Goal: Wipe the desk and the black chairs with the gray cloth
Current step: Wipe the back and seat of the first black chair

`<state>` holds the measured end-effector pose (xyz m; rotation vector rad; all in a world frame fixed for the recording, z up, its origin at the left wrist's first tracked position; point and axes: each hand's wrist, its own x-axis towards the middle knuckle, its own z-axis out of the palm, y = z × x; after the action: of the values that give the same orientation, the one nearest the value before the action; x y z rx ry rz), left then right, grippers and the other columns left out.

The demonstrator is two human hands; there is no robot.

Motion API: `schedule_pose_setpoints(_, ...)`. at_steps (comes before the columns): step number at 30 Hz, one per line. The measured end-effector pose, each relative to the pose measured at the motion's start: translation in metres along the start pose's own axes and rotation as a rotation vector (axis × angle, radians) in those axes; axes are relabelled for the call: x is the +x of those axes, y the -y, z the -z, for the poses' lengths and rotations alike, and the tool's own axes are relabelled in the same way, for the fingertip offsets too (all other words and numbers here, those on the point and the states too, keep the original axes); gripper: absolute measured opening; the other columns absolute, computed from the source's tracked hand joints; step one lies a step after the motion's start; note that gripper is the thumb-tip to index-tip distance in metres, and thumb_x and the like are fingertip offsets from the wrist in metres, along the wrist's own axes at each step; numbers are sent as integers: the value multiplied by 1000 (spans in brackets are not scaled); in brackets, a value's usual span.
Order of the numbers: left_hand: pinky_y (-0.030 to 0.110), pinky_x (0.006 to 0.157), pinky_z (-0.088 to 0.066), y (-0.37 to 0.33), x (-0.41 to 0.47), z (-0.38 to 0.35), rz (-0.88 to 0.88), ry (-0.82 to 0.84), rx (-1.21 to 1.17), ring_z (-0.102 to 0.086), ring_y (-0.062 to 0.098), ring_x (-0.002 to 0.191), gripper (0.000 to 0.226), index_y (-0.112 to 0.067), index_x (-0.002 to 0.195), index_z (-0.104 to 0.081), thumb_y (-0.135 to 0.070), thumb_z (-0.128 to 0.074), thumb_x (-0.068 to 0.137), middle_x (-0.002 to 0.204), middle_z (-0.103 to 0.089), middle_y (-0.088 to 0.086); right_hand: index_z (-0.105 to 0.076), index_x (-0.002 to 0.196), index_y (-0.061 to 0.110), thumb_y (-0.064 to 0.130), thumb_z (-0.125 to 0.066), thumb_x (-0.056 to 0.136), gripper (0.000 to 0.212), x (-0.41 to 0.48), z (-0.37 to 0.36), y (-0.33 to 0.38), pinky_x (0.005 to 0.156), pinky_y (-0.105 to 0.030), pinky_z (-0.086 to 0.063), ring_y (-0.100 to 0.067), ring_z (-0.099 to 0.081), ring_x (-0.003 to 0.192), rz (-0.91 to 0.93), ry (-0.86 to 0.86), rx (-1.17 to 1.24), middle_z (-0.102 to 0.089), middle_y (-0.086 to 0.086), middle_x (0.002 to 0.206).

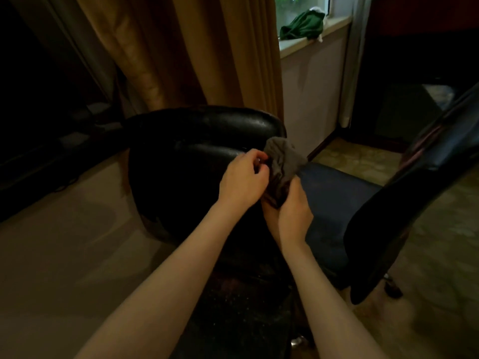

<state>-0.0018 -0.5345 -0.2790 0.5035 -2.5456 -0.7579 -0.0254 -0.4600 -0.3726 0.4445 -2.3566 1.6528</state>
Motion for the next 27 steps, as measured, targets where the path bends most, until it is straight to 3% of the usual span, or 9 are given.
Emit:
schedule_pose_setpoints(5, 35, 80, -51, 17, 4, -8, -8, -51, -21, -56, 16, 95, 21, -13, 108, -56, -9, -49, 89, 104, -57, 2, -56, 118, 6, 29, -74, 75, 53, 0, -16, -8, 64, -31, -42, -29, -60, 90, -63, -56, -8, -62, -11, 97)
schedule_pose_setpoints(10, 33, 87, -48, 25, 2, -20, -8, -107, -31, -53, 18, 104, 25, -12, 112, -54, -4, -46, 89, 112, -55, 4, -61, 114, 9, 20, -73, 76, 41, -9, -22, -23, 66, -27, -41, -27, -62, 87, -127, -73, 130, -65, -10, 94)
schedule_pose_setpoints(15, 20, 84, -35, 32, 2, -34, -142, -185, 220, -48, 20, 105, 27, -12, 116, -55, -6, -53, 89, 120, -52, 4, -58, 121, 21, 26, -63, 83, 39, -24, -17, -47, 74, -28, -40, -28, -61, 99, -285, 29, 148, -66, -7, 107)
schedule_pose_setpoints(20, 30, 92, -37, 29, 5, -44, -98, -163, 315, -43, 28, 115, 38, -12, 119, -52, -20, -65, 85, 132, -41, 9, -58, 102, 31, 38, -61, 86, 17, -36, -5, -63, 69, -28, -39, -22, -62, 91, -394, 194, 87, -67, 1, 98)
schedule_pose_setpoints(24, 33, 93, -39, 29, 1, -47, -83, -184, 331, -44, 30, 116, 40, -12, 118, -52, -17, -69, 82, 132, -40, 10, -61, 93, 18, 22, -65, 83, 12, -32, 13, -53, 63, -26, -31, -22, -59, 82, -301, 67, 30, -62, 0, 86)
schedule_pose_setpoints(27, 32, 88, -42, 32, -7, -53, -87, -209, 268, -47, 29, 110, 38, -8, 116, -53, -9, -68, 81, 124, -44, 13, -61, 96, 10, 15, -75, 74, 26, -11, 15, -32, 62, -24, -36, -17, -59, 80, -74, -119, 96, -63, -5, 88)
